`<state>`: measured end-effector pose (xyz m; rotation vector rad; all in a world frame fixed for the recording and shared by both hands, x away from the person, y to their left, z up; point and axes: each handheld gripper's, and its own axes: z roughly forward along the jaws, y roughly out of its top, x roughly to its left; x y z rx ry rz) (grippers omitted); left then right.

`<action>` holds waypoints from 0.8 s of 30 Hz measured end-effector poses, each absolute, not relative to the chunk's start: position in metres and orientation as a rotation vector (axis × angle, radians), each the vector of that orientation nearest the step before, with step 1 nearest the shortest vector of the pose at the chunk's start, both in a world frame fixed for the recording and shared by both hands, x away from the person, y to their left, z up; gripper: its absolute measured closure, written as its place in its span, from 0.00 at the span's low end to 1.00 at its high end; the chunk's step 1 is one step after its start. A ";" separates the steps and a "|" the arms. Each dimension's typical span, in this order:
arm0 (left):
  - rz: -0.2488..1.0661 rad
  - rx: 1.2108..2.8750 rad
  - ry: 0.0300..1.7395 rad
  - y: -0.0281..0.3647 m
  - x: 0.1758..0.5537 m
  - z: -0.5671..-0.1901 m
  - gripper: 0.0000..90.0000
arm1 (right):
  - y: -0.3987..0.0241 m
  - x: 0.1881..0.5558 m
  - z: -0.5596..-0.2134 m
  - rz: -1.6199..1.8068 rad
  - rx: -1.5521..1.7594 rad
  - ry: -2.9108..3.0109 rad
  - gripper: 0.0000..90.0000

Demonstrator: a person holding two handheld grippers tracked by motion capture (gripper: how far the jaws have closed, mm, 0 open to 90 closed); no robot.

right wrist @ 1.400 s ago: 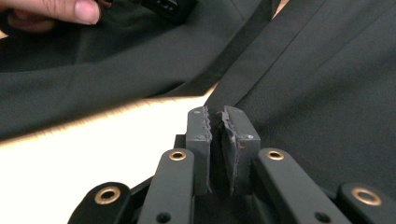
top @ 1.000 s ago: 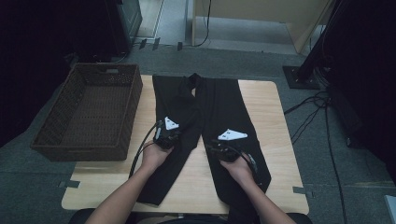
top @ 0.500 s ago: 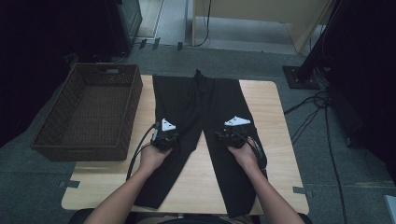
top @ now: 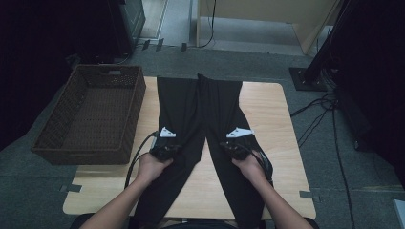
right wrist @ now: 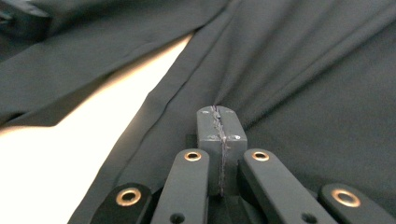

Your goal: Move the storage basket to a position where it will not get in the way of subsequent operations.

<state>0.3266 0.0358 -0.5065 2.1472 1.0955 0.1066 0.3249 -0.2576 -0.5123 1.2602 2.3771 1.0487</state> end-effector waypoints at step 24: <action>-0.012 2.172 1.082 0.058 0.234 -0.505 0.99 | -0.258 0.285 -0.489 1.251 1.221 2.287 0.59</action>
